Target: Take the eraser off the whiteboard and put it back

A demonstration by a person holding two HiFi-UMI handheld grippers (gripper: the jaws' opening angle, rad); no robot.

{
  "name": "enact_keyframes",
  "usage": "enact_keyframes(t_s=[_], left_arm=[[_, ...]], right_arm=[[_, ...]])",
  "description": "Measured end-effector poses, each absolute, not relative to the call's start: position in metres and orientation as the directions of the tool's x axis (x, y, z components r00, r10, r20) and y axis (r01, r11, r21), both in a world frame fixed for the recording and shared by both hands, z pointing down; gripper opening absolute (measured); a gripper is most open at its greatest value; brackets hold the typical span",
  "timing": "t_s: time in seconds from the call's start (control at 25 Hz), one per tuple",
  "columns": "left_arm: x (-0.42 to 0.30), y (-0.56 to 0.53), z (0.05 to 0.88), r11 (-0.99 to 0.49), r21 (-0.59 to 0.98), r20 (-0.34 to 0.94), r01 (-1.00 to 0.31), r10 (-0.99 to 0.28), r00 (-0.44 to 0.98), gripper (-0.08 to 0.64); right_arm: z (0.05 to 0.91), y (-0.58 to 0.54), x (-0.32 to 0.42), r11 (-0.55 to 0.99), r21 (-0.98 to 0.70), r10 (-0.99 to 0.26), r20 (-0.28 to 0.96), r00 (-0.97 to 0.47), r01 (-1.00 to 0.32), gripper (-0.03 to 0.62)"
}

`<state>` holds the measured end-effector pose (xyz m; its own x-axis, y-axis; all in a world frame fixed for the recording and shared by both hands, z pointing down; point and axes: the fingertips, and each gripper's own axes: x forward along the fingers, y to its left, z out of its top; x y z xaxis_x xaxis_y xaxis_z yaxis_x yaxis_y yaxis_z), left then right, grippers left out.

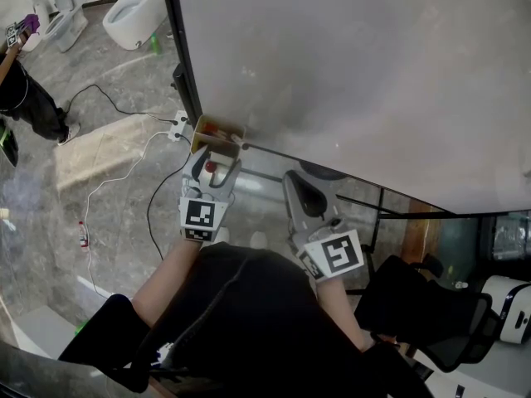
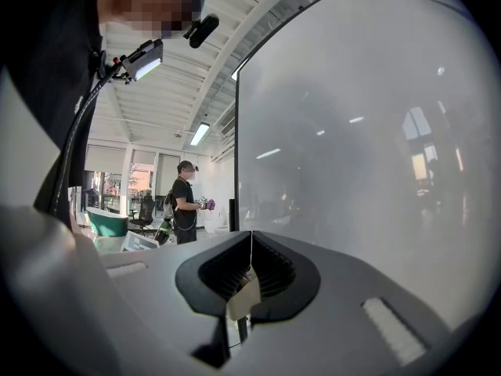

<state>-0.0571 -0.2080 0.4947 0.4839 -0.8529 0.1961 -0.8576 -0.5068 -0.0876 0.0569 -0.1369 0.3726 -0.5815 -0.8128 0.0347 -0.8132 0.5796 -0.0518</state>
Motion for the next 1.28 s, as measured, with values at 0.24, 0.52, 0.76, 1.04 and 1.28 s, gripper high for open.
enact_keyframes(t_s=[0.24,0.52,0.76,1.04,1.28], left_arm=[[-0.058,-0.201,0.486,-0.507,-0.089,0.181,-0.858,-0.855,0.486,0.307],[-0.061,-0.193,0.470,-0.497,-0.073,0.151,-0.864,-0.862,0.483,0.304],[-0.061,-0.186,0.455,-0.489,-0.063,0.121,-0.870,-0.869,0.480,0.291],[-0.061,-0.178,0.427,-0.493,-0.050,0.055,-0.869,-0.870,0.491,0.243],[-0.061,-0.169,0.399,-0.511,-0.033,0.008,-0.859,-0.859,0.512,0.118]], right_arm=[[0.370,-0.134,0.055,0.588,-0.052,-0.807,0.029,-0.590,-0.807,0.011],[0.369,-0.130,0.050,0.601,-0.053,-0.798,0.021,-0.602,-0.798,0.011],[0.369,-0.126,0.050,0.606,-0.060,-0.794,0.013,-0.608,-0.793,0.011],[0.370,-0.126,0.050,0.613,-0.064,-0.789,-0.005,-0.614,-0.787,0.011],[0.362,-0.127,0.050,0.620,-0.064,-0.785,-0.035,-0.619,-0.782,0.011]])
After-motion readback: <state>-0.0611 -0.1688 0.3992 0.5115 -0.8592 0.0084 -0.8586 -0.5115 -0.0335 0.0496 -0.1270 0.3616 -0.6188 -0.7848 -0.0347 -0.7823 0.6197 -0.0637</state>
